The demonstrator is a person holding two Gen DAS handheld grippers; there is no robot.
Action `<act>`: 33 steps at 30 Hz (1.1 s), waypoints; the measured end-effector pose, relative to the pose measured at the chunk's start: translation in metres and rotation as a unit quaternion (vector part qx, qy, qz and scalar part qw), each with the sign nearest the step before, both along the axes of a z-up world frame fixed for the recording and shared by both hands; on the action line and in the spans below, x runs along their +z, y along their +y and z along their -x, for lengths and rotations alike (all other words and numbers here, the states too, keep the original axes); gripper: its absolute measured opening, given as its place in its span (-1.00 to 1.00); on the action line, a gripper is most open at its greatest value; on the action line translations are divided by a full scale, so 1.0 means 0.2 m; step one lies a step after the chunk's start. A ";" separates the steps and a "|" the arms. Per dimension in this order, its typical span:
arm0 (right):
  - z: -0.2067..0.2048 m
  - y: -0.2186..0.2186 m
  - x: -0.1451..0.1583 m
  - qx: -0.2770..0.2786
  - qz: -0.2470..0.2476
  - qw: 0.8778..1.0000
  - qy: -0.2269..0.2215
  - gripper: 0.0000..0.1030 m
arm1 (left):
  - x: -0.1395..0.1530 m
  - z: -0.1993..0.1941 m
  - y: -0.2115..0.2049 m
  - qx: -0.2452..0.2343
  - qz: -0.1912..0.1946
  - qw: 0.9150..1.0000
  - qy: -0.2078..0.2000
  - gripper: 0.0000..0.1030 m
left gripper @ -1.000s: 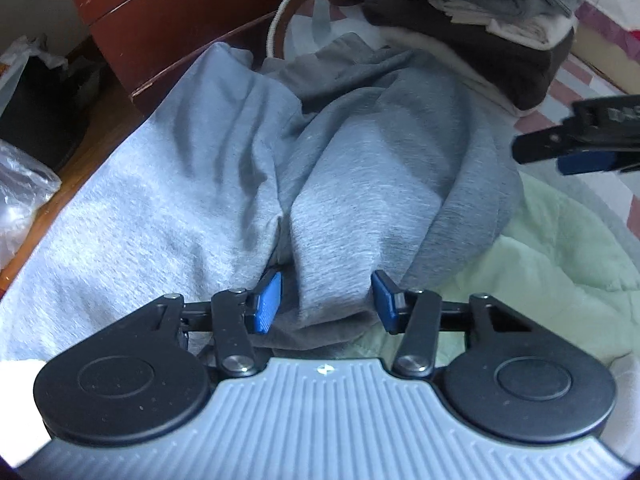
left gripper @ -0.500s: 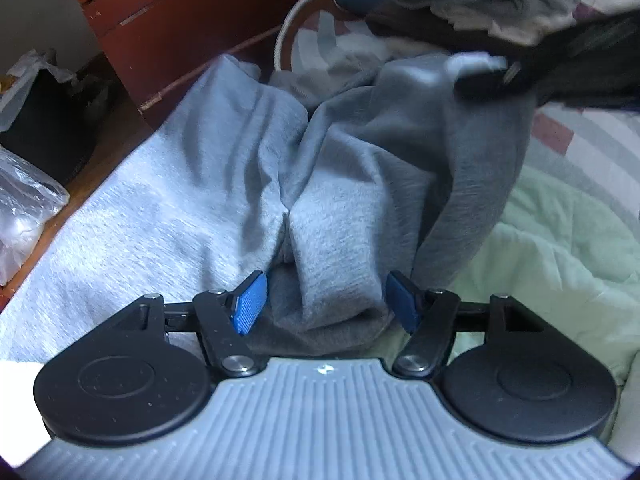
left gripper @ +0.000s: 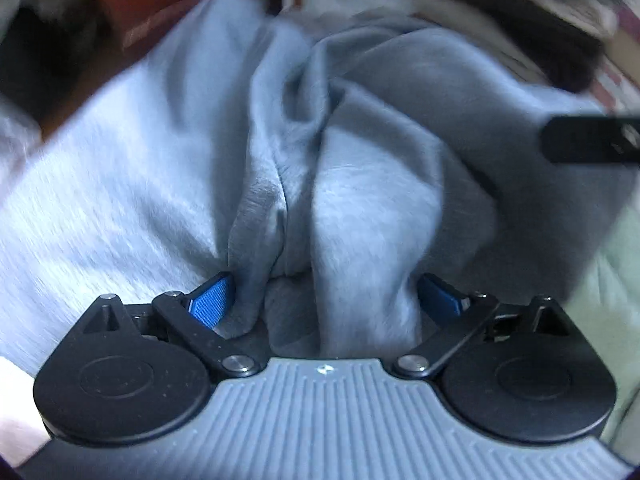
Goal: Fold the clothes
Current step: 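Grasp the grey garment edge with the right gripper while the left gripper grasps another edge, then lift the grey garment with both grippers and shake it out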
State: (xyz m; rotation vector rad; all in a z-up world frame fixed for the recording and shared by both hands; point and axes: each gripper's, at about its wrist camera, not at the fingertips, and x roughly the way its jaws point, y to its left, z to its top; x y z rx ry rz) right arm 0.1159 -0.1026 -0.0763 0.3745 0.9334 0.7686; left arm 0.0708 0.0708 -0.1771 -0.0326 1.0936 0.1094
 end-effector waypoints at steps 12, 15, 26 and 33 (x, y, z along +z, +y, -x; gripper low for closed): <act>-0.11 0.20 -0.02 -0.022 -0.081 0.995 -0.058 -0.73 | 0.26 0.16 -0.14 -0.045 -0.234 0.957 -0.165 -0.55; 0.01 0.12 0.21 -0.016 -0.120 0.986 -0.112 -0.75 | 0.44 0.22 -0.12 -0.046 -0.228 0.950 -0.210 -0.55; 0.56 -0.36 0.95 -0.082 -0.154 0.939 -0.296 -0.77 | 1.23 0.50 -0.37 -0.148 -0.186 0.873 -0.427 -0.70; 0.82 -0.69 1.33 -0.176 -0.093 0.908 -0.369 -0.78 | 1.55 0.51 -0.74 -0.279 -0.082 0.836 -0.465 -0.90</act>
